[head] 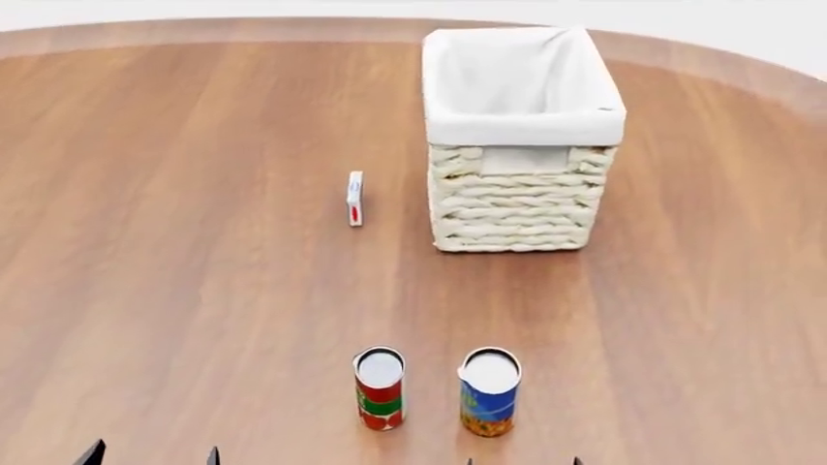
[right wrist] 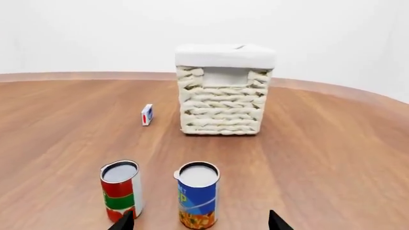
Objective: Pick up the cream cheese box, and put it in the basket.
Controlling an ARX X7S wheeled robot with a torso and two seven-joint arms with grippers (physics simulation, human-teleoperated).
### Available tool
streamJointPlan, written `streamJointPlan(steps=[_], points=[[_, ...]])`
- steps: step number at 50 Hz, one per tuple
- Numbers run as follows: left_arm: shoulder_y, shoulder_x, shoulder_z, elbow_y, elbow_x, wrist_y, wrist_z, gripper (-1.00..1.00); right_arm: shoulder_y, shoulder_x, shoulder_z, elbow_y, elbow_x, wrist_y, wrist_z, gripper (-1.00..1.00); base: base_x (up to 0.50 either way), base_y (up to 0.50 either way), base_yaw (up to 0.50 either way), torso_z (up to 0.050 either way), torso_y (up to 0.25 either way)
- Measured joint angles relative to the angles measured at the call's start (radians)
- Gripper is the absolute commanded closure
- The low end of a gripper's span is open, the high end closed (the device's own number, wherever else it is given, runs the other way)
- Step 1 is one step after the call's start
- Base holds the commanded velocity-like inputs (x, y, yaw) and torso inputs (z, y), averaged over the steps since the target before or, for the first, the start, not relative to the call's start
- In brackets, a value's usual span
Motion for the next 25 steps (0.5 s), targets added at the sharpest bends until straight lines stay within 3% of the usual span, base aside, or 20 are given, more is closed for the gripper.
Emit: streamJointPlan(steps=[25], points=[[-0.008,-0.012,0.016,-0.015,-0.018,0.005,-0.014,-1.00,0.005,0.010,-0.027,0.011,-0.010,-0.004,0.028,-1.00,0.24,-0.13,0.00,0.000,0.000]])
